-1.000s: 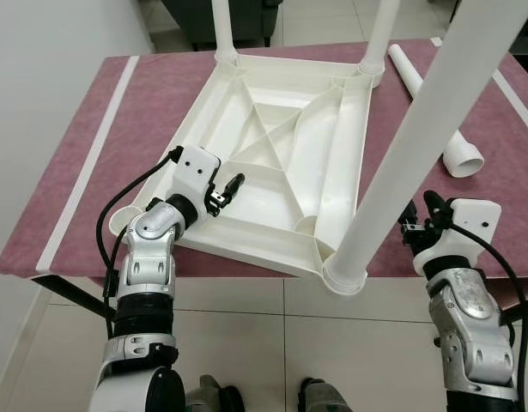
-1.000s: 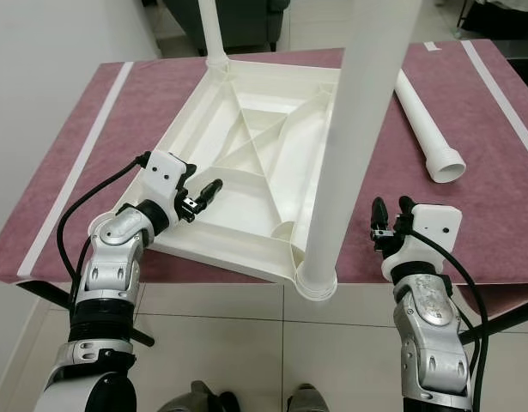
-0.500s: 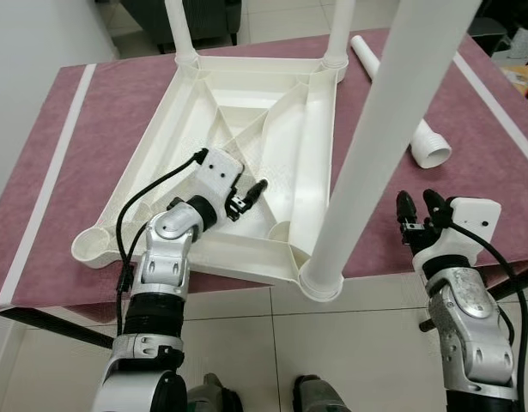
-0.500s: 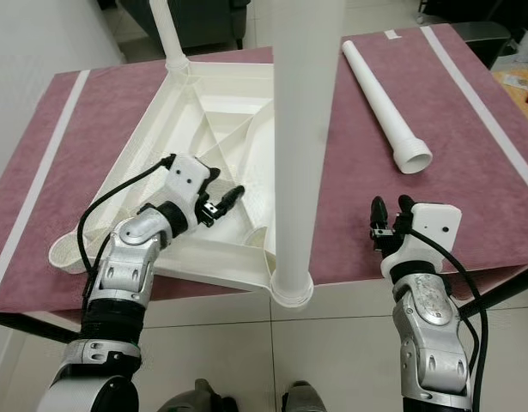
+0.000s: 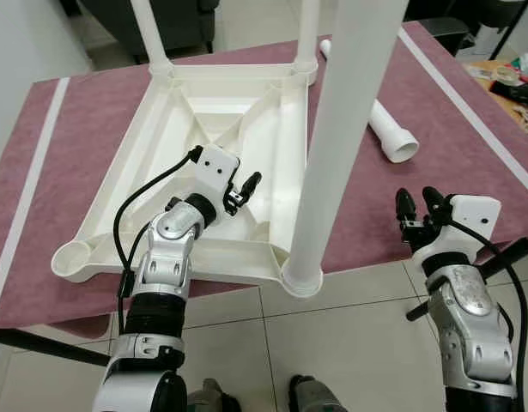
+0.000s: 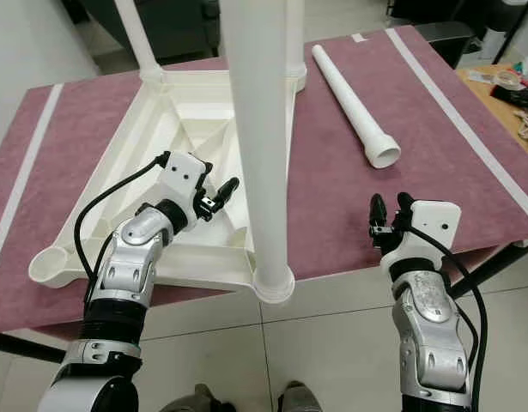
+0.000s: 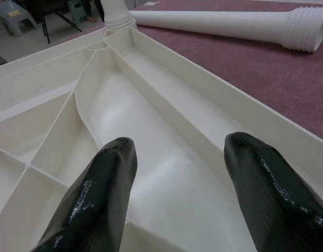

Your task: Building children table

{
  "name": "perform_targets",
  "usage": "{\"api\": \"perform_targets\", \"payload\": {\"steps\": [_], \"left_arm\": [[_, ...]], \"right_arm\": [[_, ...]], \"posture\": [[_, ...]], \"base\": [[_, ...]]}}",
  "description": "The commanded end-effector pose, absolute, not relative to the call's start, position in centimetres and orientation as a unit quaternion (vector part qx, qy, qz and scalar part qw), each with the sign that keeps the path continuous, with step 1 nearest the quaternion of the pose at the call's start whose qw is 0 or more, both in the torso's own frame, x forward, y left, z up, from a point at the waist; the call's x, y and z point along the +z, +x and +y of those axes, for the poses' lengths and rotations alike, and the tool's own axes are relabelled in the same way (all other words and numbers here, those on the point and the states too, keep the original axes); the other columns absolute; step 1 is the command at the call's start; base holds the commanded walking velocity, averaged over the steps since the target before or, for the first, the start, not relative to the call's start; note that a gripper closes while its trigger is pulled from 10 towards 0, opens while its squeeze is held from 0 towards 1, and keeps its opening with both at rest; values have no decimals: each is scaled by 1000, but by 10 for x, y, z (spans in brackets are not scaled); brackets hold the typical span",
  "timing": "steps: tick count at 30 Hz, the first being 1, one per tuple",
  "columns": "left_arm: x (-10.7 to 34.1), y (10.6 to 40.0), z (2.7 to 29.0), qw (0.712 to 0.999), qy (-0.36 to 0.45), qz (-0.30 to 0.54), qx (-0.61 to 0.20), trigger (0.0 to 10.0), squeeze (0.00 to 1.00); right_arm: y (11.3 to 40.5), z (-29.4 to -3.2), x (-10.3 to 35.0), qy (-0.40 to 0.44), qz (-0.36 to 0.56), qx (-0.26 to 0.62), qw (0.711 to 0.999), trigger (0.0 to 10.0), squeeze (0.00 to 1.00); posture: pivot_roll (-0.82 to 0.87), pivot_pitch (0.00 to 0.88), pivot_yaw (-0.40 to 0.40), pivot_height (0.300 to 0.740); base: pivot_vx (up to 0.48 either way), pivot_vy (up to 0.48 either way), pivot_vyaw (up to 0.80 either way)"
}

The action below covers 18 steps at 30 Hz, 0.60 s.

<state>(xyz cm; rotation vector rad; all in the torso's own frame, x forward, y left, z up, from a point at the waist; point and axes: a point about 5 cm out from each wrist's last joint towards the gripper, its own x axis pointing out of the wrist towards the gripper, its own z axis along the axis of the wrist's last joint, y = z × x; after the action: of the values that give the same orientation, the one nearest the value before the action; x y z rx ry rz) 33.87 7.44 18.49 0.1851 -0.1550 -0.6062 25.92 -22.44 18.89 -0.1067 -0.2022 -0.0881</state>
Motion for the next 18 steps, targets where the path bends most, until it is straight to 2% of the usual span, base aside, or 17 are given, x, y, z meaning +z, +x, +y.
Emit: {"api": "perform_targets", "payload": {"steps": [1, 6, 15, 18], "left_arm": [[185, 340, 71, 954, 77, -73, -279, 10000, 0], [184, 340, 71, 954, 77, -74, -279, 10000, 0], [183, 340, 72, 956, 77, -73, -275, 10000, 0], [183, 340, 72, 956, 78, -74, -274, 10000, 0]], "right_arm": [[259, -222, 187, -54, -94, -39, 993, 10000, 0], [258, -222, 187, -57, -96, -41, 993, 10000, 0], [259, -221, 187, -56, -94, -37, 993, 10000, 0], [260, -219, 188, -65, -98, -33, 992, 10000, 0]], "posture": [[-182, 127, 142, 740], [-184, 128, 143, 740], [-182, 124, 143, 740], [-183, 122, 143, 740]], "base": [[0, 0, -800], [0, 0, -168], [0, 0, -749], [0, 0, 0]]}}
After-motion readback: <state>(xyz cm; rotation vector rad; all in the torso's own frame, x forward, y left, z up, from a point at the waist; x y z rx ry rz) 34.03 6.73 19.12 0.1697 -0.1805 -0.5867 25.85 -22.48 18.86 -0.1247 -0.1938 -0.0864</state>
